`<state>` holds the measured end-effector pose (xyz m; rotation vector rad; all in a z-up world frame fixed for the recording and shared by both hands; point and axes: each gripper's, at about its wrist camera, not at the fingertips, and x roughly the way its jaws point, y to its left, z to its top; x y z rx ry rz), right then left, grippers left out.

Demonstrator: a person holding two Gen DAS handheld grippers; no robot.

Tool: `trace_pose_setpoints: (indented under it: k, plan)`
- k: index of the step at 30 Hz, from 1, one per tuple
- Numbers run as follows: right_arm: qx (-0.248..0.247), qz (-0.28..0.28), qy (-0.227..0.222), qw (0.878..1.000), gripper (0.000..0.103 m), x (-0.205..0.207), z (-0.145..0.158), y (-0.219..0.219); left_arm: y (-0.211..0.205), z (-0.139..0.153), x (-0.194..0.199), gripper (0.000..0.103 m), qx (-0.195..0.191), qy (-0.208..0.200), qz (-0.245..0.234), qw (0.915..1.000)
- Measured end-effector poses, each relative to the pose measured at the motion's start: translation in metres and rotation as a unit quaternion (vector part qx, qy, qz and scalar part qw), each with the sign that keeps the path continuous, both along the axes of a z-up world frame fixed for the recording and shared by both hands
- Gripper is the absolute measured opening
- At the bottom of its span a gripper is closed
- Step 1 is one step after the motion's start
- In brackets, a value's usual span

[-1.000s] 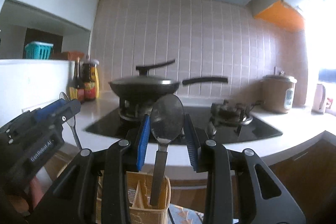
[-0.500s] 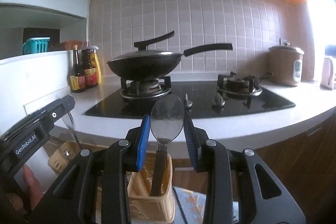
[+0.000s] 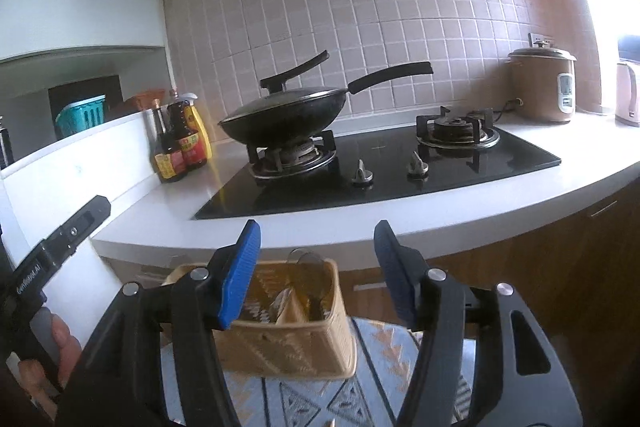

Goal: Organize utensils
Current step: 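Lower the clear spoon into the basket and open the right gripper, then move both grippers down toward the wooden chopsticks on the rug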

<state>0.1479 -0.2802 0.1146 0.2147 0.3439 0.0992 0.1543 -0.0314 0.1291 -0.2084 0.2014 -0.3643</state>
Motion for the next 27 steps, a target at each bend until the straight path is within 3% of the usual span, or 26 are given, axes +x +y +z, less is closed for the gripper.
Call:
trace_pose_setpoints:
  k: [11, 16, 21, 24, 27]
  plan:
    - [-0.057, 0.010, 0.056, 0.997, 0.056, -0.061, 0.015, 0.028, 0.046, 0.020, -0.038, 0.055, -0.070, 0.087, -0.061, 0.9919]
    - [-0.075, 0.016, 0.097, 0.992, 0.056, -0.078, 0.011, 0.036, 0.050, 0.019, -0.064, 0.054, -0.028, 0.099, -0.064, 0.9926]
    - [-0.043, 0.037, 0.155, 0.986, 0.055, -0.081, -0.006, 0.033, 0.057, 0.005, -0.087, 0.054, 0.027, 0.115, -0.056, 0.9915]
    - [-0.027, 0.045, 0.195, 0.979, 0.055, -0.077, -0.024, 0.032, 0.061, -0.011, -0.092, 0.054, 0.052, 0.140, -0.052, 0.9874]
    - [-0.057, 0.034, 0.225, 0.972, 0.055, -0.072, -0.043, 0.039, 0.064, -0.036, -0.091, 0.054, 0.078, 0.181, -0.033, 0.9798]
